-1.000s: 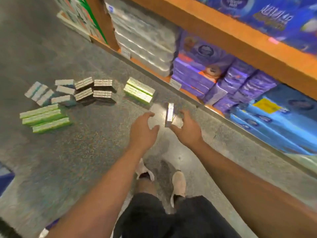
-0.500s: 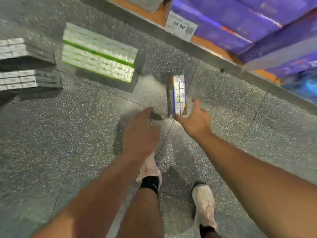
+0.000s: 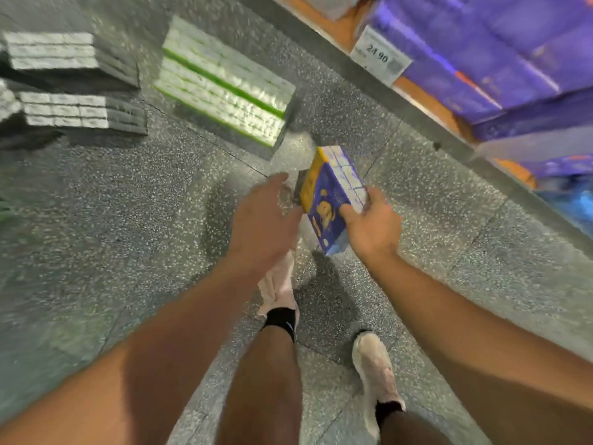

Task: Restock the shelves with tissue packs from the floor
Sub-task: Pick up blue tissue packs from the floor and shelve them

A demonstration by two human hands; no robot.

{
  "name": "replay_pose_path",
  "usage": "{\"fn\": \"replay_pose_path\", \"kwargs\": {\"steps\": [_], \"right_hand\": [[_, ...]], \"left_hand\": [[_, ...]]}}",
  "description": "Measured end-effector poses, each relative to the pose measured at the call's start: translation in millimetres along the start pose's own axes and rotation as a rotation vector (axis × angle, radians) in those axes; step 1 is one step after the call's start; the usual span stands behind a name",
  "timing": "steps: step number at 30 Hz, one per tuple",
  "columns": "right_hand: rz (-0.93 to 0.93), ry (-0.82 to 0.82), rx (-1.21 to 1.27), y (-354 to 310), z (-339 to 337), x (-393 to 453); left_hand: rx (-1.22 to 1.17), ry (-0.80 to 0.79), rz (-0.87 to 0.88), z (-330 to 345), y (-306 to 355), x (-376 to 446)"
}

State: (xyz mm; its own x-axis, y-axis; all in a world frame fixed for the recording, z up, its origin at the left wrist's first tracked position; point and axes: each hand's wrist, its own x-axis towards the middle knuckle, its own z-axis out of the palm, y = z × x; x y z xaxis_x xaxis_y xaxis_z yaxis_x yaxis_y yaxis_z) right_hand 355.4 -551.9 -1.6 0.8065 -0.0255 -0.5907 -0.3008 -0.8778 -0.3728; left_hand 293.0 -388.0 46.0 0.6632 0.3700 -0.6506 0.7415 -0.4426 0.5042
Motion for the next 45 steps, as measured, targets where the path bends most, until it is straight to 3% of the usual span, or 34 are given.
{"fn": "replay_pose_path", "kwargs": {"steps": [5,11,15,19,21,25,30,38,45], "right_hand": [[-0.34,-0.241,0.244,-72,-122,-73],[-0.683,-0.537,0.338,-173,-300,-157],[-0.892,-0.469,0.376,-238,-381,-249],[-1.121,-0.377,0.445,-298,-412,-360],[-1.225,-0.432,0.483,-324,-418,-421],[-1.434,-0.698,0.491,-355,-410,-540],[-1.752,-0.822,0.408,-350,-374,-695],[-2.026,-1.006,0.344,-305,-253,-962],[-2.13,-1.122,0.507,-274,-177,-1197]], "left_hand": [[-0.242,0.175,-0.055,-91,68,-57],[-0.437,0.403,0.163,-206,161,-192],[-0.461,0.677,0.175,-277,207,-318],[-0.502,0.981,0.072,-339,206,-449],[-0.493,1.153,0.007,-366,195,-516],[-0.544,1.451,-0.052,-395,163,-647],[-0.542,1.743,-0.181,-391,106,-794],[-0.474,1.974,-0.395,-346,-37,-1032],[-0.228,2.044,-0.685,-345,-128,-1229]]}}
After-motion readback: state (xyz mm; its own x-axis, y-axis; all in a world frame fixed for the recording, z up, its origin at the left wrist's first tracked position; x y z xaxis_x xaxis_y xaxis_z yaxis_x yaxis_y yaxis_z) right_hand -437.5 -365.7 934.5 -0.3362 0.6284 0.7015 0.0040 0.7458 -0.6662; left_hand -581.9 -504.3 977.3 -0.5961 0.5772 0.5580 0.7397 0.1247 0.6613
